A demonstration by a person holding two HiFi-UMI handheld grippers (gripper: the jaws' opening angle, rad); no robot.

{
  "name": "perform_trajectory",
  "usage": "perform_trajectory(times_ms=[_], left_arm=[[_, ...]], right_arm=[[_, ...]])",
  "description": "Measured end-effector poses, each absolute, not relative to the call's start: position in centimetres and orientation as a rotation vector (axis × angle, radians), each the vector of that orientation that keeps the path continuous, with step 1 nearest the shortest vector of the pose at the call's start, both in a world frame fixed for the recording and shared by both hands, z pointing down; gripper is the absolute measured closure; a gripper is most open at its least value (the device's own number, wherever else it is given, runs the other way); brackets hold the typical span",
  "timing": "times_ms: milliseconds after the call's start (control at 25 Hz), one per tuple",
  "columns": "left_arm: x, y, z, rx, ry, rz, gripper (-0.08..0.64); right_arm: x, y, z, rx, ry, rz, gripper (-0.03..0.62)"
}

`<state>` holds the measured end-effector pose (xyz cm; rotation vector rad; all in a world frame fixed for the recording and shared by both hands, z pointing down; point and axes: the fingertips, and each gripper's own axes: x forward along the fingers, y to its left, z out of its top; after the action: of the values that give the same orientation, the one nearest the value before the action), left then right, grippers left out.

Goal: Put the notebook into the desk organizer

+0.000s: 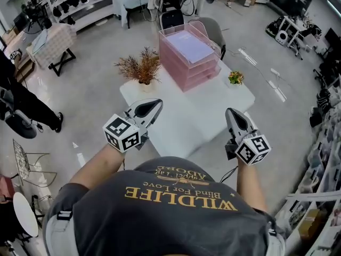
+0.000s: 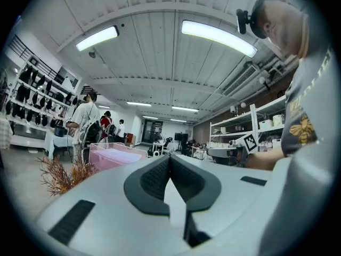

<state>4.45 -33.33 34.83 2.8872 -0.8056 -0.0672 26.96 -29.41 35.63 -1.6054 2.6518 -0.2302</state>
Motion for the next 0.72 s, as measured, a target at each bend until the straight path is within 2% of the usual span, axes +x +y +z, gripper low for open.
perform_trajectory(times_ms=[280, 720], left_arm=[[0.6, -35.0, 36.2, 2.866, -0.764, -0.066, 0.56], [1.3, -34.2, 35.5, 2.868, -0.751, -0.132, 0.56]], right_arm=[[22.4, -30.2, 36.9, -1.646, 2.656, -0.239, 0.592], [23.5, -29.2, 36.7, -1.679, 2.666, -0.249, 0.592]])
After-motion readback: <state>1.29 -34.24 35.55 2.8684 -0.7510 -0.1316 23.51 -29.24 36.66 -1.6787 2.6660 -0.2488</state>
